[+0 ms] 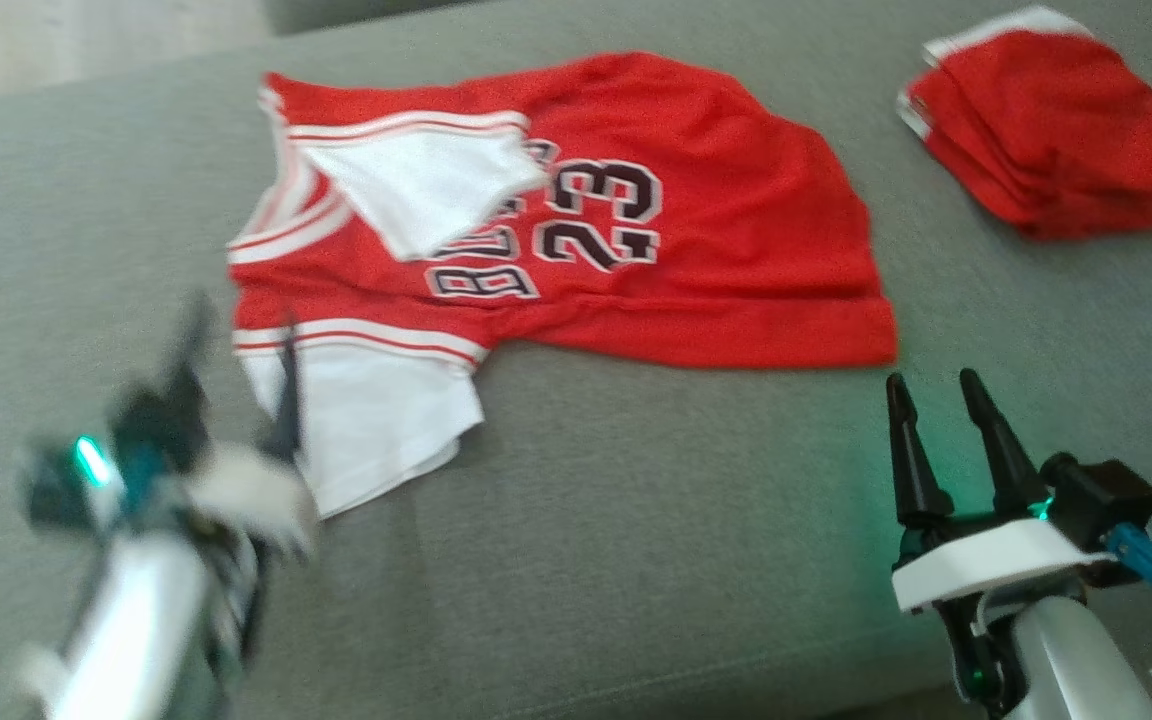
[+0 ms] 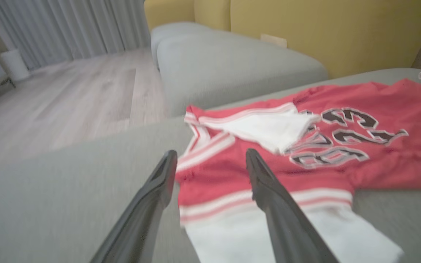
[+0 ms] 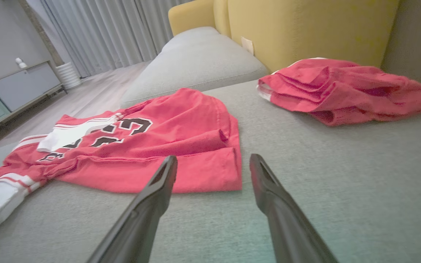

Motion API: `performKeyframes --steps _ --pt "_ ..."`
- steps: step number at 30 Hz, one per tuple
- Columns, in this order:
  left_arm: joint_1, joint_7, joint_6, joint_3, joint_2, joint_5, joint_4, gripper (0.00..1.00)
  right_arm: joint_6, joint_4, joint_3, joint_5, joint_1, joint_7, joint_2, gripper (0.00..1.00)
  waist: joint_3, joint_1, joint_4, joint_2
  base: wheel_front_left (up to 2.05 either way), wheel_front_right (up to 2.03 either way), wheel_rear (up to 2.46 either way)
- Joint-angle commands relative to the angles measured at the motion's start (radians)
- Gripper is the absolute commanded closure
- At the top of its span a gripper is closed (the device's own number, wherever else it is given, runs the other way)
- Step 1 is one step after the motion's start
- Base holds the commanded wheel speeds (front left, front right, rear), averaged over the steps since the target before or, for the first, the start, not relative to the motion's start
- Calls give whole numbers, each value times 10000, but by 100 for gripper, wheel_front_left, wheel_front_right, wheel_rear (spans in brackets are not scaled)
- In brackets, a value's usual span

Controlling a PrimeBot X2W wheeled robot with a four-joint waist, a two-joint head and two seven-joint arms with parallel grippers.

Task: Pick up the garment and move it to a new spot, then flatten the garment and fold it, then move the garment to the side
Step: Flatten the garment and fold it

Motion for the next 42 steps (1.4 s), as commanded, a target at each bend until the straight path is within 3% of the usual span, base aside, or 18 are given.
performKeyframes --steps 1,7,14,29,30,32,34,36,42 --pt "454 -51 50 497 -109 -261 -403 0 -9 -217 272 45 -67 -125 -1 0 -712 0 756 0 0 0 0" --pt "1840 -51 -138 411 -1010 -749 181 0 -9 -172 491 157 -152 -99 -29 0 -1004 0 1050 0 0 0 0" --pt "1939 -51 -452 652 -1867 -960 828 0 -9 -133 486 276 -19 -22 -289 0 -1159 0 1039 0 0 0 0" --pt "1110 -51 -593 982 -2317 -492 2711 0 -9 -450 570 -37 -73 177 -315 0 -851 0 678 0 0 0 0" --pt "1066 -51 -631 956 -2335 -469 2856 4 -9 -461 554 -41 -75 181 -319 0 -839 0 670 0 0 0 0" --pt "1013 -51 -809 918 -2395 -535 3116 45 -9 -477 511 -44 -73 179 -327 0 -826 0 660 0 0 0 0" --pt "944 -51 -920 848 -2436 -538 3375 59 -9 -487 478 -39 -68 176 -329 0 -831 0 655 0 0 0 0" --pt "889 -51 -999 817 -2478 -568 3593 100 -9 -487 464 -35 -63 175 -336 0 -847 0 649 0 0 0 0" --pt "712 -37 -1238 640 -2541 -631 4110 100 -9 -478 428 -7 -28 199 -384 0 -895 0 676 0 0 0 0"
